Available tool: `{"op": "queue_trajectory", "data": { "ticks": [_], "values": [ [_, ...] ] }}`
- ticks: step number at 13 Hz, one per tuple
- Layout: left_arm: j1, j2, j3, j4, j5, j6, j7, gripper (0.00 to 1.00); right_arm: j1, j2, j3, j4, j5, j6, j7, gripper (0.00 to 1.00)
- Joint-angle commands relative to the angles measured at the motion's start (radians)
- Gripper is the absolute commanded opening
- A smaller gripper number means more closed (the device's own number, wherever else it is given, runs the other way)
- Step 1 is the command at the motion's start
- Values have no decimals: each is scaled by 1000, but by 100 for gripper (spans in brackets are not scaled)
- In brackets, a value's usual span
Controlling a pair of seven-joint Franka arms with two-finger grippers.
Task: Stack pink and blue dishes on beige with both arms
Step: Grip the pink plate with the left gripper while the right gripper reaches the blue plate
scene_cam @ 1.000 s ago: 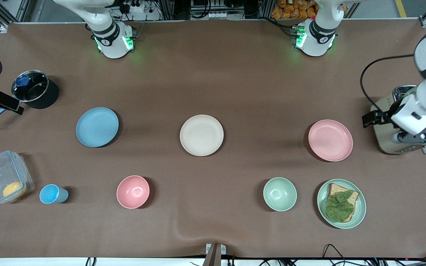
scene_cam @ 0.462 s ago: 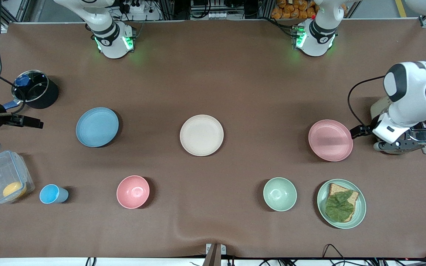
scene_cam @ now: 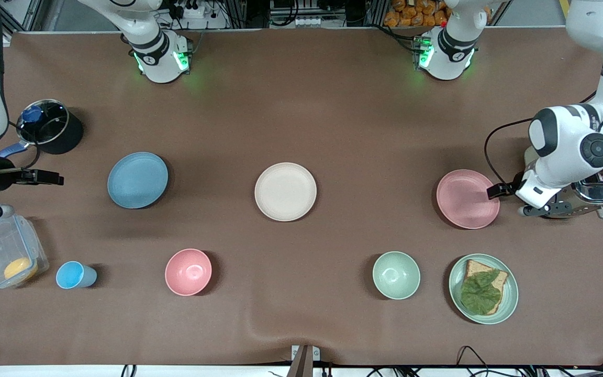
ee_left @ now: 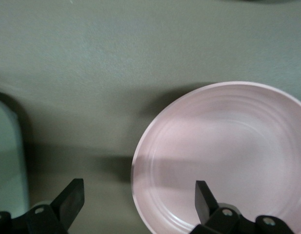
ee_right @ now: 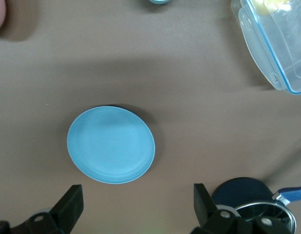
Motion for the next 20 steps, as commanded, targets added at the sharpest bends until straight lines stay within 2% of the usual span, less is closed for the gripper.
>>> {"op": "queue_trajectory", "data": {
  "ticks": [1, 4, 7, 10, 11, 14, 15, 18, 20],
  "values": [
    [25, 31, -9, -5, 22, 33, 11, 98, -21, -16, 11, -94, 18, 86, -68, 100],
    [27, 60, -9, -2, 22, 46, 11, 90, -29, -13, 11, -172, 18, 181, -141, 100],
    [27, 71, -9, -2, 22, 60, 11, 72, -37, -3, 10, -238, 18, 255, -184, 100],
    [30, 77, -9, 2, 22, 60, 11, 56, -67, 49, 11, -312, 18, 379, -278, 100],
    [30, 77, -10, 2, 21, 60, 11, 48, -67, 68, 11, -316, 18, 396, -299, 100],
    [33, 74, -15, 4, 5, 60, 0, 10, -66, 121, 11, -316, 18, 405, -315, 100],
    [39, 73, -15, 5, 4, 60, 0, 0, -61, 143, 11, -316, 18, 420, -323, 100],
    [42, 53, -25, 5, -76, 57, 1, 0, -61, 200, 13, -315, 18, 451, -324, 100],
    [44, 18, -70, 5, -107, 50, 0, 0, -63, 223, 14, -315, 18, 457, -324, 100]
  ]
}}
